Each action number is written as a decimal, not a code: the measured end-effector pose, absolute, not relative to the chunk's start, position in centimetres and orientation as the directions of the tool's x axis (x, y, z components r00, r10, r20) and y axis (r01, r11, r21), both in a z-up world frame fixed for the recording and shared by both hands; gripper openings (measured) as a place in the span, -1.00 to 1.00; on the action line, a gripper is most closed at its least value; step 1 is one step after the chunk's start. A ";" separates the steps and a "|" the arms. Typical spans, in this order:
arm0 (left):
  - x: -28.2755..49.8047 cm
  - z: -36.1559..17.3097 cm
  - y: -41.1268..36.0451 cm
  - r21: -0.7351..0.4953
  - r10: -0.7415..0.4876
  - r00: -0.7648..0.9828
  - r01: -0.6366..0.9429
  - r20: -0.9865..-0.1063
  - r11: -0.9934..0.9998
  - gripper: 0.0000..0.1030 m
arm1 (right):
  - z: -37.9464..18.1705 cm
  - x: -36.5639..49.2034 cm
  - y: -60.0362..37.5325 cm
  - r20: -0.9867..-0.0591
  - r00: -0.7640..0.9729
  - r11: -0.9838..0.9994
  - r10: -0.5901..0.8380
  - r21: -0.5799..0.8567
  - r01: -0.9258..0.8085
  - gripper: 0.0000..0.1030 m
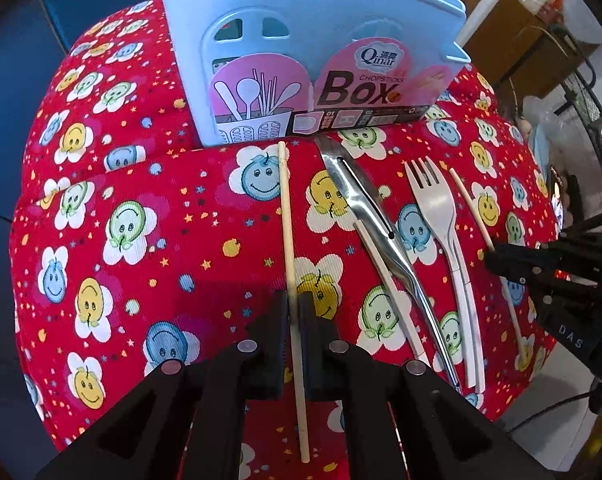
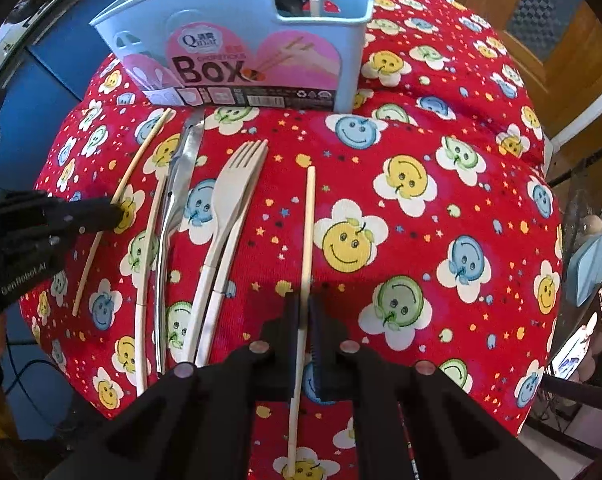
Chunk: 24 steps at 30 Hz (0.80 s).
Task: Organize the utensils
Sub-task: 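Grasp a wooden chopstick with the left tool while the right grasps another chopstick, then lift the chopstick over the box with left tool while right carries its chopstick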
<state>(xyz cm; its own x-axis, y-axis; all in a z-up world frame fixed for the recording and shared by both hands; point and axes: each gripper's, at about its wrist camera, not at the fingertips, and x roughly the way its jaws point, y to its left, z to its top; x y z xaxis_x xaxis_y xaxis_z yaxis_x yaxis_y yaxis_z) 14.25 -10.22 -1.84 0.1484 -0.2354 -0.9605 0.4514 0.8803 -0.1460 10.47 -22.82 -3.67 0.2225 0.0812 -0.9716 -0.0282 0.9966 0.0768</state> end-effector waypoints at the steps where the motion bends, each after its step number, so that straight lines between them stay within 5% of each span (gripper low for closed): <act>1: 14.2 -1.9 -10.3 -0.142 -0.232 0.150 0.454 -0.961 0.880 -0.89 | -3.7 10.2 -22.9 -0.971 0.225 0.996 0.083 0.078 -0.031 -0.87; 12: 13.5 -1.9 -10.5 -0.110 -0.228 0.204 0.464 -0.952 0.879 -0.92 | -3.7 7.3 -22.0 -0.942 0.333 0.996 0.054 0.029 -0.079 -0.85; 24: 12.2 -2.3 -6.8 -0.279 -0.399 0.295 0.375 -0.868 0.884 -0.92 | -3.0 3.8 -21.2 -0.858 0.506 0.995 0.091 0.059 -0.079 -0.88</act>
<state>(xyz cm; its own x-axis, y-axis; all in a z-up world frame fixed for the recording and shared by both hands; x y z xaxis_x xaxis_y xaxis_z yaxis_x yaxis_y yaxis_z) 12.16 -6.80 -2.25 0.2946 -0.3989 -0.8684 0.3753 0.8840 -0.2787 3.85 -21.22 -2.97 0.5058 0.0909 -0.8578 -0.0791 0.9951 0.0588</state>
